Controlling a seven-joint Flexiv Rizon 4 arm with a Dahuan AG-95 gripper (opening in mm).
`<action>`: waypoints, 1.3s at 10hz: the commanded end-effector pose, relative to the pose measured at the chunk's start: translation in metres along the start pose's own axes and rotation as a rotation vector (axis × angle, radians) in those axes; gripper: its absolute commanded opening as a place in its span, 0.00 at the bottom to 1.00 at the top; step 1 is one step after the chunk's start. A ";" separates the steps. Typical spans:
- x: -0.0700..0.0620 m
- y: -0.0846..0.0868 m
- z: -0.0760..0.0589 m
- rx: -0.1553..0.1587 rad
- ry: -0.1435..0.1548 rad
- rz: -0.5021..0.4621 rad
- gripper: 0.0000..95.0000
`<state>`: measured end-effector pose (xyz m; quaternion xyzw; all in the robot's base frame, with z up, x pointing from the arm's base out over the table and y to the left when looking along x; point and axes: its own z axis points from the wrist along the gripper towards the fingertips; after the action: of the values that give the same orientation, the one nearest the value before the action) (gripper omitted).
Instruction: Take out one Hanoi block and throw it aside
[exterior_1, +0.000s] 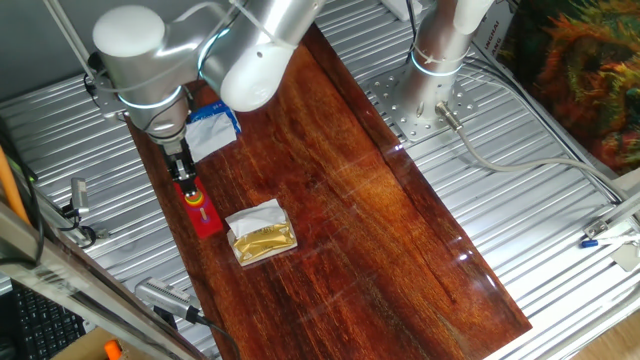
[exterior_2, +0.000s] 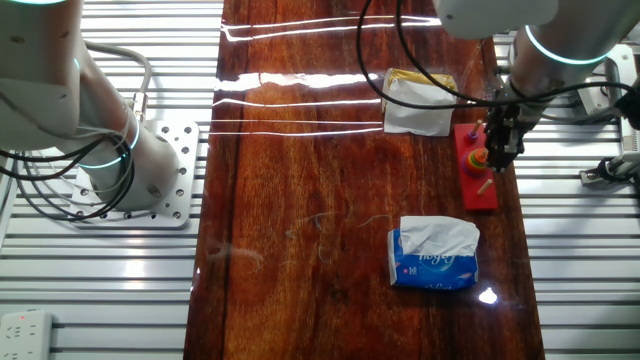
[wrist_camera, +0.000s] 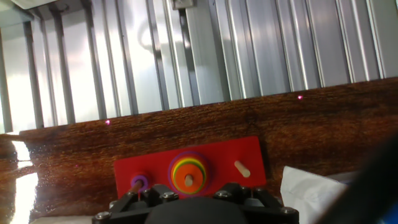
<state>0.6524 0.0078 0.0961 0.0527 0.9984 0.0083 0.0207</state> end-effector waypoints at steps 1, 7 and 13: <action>0.000 0.000 0.000 0.003 0.000 -0.013 0.60; 0.000 0.000 0.000 0.002 0.002 -0.007 0.60; 0.000 0.000 0.000 -0.012 0.004 -0.019 0.20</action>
<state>0.6522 0.0076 0.0963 0.0404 0.9989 0.0155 0.0189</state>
